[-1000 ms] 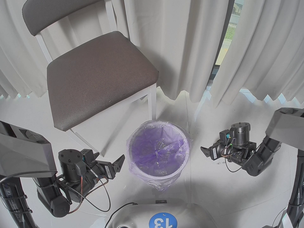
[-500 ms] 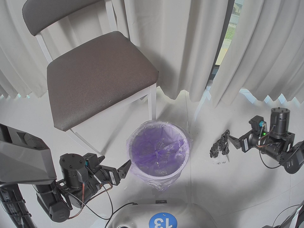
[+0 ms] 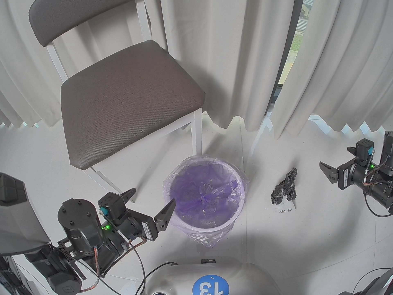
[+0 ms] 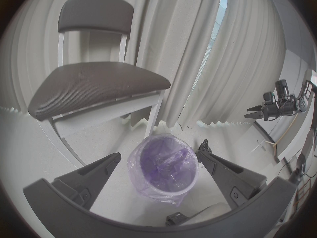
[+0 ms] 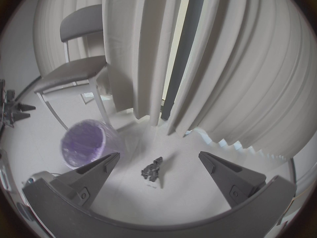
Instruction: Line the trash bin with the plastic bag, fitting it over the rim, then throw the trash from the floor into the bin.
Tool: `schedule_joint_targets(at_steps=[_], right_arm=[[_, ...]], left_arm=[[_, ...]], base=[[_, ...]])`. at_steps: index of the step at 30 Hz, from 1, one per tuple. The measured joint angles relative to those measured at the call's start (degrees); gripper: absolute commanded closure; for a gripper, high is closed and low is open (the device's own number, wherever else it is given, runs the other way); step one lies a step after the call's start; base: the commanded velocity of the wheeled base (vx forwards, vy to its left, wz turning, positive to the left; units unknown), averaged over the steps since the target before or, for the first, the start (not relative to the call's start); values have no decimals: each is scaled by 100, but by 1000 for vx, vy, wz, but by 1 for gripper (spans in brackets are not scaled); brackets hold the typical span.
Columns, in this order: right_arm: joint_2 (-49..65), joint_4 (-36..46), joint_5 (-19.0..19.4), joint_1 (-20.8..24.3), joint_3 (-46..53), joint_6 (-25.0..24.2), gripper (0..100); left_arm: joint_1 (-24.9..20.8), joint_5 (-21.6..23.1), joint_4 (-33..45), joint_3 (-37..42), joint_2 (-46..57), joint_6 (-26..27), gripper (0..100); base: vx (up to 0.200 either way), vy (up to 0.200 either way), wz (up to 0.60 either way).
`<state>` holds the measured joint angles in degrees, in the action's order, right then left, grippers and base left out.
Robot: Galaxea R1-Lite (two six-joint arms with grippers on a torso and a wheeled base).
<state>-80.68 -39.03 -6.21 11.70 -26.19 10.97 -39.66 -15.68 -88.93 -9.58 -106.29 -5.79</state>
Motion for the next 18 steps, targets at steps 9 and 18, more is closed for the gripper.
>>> schedule_joint_targets(at_steps=[9, 18], right_arm=[[238, 146, -638, 657, -145, -898, 0], [436, 581, -807, 856, -276, -807, 0]], left_arm=[[-224, -441, -2, 145, 268, 1000, 0], [-802, -468, -2, 429, 307, 1080, 0]], base=[[0, 0, 0], [0, 0, 0]])
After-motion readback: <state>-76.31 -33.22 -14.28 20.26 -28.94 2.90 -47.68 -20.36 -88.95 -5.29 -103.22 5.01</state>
